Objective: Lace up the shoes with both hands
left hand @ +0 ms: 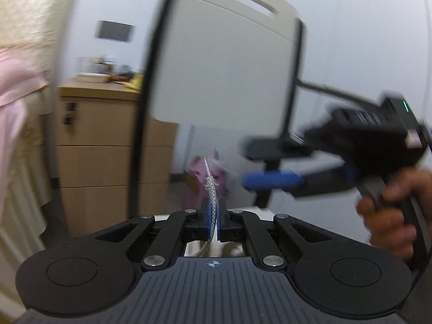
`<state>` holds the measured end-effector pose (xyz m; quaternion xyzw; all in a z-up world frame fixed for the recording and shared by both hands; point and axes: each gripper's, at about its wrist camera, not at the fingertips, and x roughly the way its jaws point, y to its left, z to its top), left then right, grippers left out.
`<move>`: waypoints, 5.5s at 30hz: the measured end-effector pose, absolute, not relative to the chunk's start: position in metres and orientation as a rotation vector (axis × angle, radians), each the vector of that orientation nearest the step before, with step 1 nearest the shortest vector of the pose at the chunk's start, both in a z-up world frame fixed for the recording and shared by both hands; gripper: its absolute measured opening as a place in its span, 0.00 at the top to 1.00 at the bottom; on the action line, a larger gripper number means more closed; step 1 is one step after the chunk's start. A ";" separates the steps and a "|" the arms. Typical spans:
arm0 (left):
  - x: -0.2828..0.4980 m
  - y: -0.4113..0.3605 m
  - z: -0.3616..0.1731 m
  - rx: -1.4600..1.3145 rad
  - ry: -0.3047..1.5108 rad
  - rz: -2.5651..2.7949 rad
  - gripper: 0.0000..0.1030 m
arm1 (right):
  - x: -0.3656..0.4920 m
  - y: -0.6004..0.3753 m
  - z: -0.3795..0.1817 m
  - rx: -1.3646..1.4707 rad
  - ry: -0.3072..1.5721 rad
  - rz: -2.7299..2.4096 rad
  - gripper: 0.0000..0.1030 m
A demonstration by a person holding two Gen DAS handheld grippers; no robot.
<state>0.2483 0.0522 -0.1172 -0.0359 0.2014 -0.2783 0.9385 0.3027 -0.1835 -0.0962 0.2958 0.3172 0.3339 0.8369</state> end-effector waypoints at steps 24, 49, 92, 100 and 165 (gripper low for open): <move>0.251 0.019 -0.118 -0.046 0.406 -0.630 0.90 | 0.302 -0.212 -0.116 0.738 0.697 0.605 0.97; 0.237 -0.003 -0.131 0.600 0.323 -0.636 0.97 | 0.242 -0.208 -0.123 0.314 0.854 0.366 0.74; 0.201 -0.052 -0.185 1.133 0.187 -0.813 0.98 | 0.238 -0.256 -0.159 0.895 0.889 0.303 0.74; 0.198 -0.056 -0.189 1.153 0.179 -0.811 0.98 | 0.237 -0.252 -0.157 0.875 0.885 0.316 0.74; 0.191 -0.067 -0.149 0.393 0.639 -0.370 0.73 | 0.250 -0.232 -0.184 0.958 0.802 0.268 0.97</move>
